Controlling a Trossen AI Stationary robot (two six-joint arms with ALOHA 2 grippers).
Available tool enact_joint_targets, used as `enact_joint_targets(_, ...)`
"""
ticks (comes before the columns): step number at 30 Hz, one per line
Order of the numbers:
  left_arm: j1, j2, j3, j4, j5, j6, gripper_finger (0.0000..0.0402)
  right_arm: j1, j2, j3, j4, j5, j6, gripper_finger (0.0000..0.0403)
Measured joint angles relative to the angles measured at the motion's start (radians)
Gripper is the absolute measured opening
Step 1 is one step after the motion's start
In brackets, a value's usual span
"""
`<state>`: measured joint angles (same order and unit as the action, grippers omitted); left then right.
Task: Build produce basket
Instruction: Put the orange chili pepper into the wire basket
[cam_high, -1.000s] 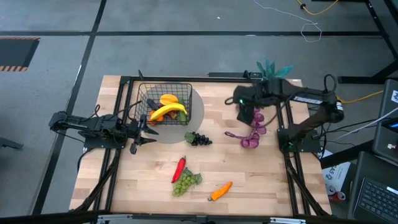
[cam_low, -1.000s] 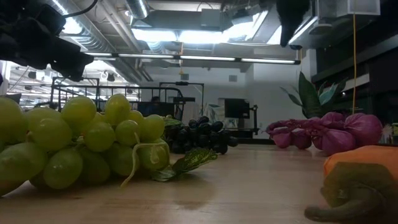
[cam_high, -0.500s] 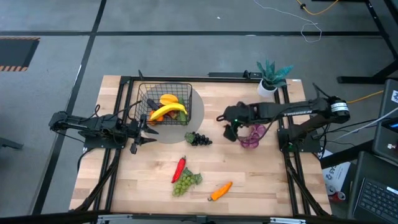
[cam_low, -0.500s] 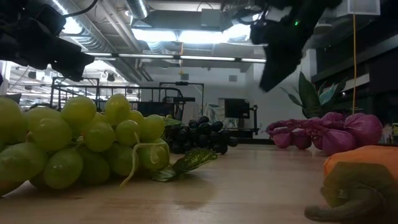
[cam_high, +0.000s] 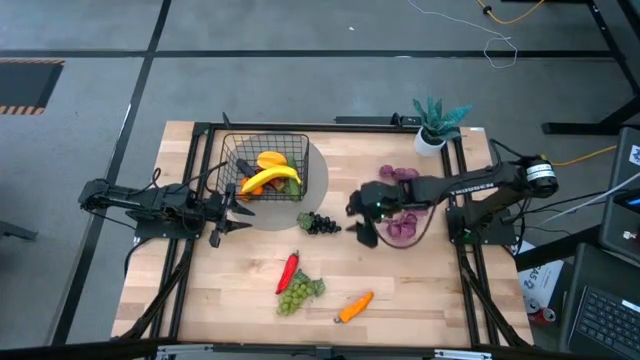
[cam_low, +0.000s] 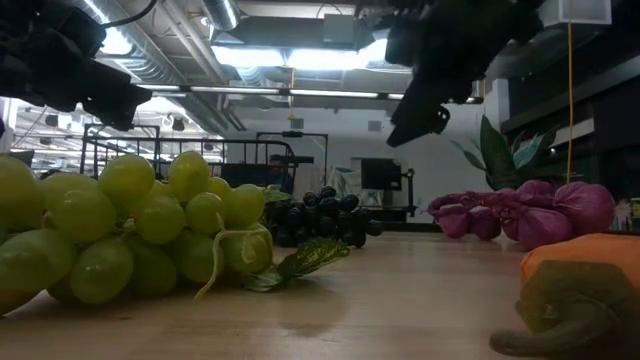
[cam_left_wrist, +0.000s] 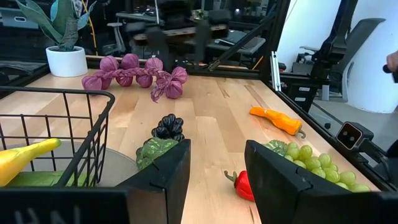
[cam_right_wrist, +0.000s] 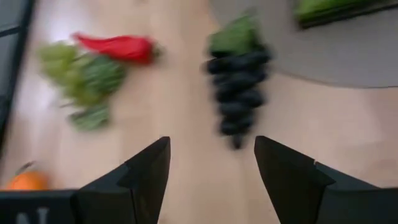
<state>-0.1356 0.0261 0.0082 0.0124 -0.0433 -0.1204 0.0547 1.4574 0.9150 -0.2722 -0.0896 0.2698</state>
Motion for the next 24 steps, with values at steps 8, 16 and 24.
enact_joint_targets(8,0.0,0.0,0.0,0.0,0.0,0.0,0.0147,0.209,0.0,0.0,0.043,0.037,0.224,0.0237)
enact_joint_targets(16,0.0,0.0,0.0,0.0,0.008,0.0,0.0147,0.435,0.012,0.001,0.06,0.146,0.271,0.0237)
enact_joint_targets(24,0.0,0.0,0.0,0.0,0.01,0.0,0.0147,0.546,0.158,0.001,0.209,0.175,0.191,0.0237)
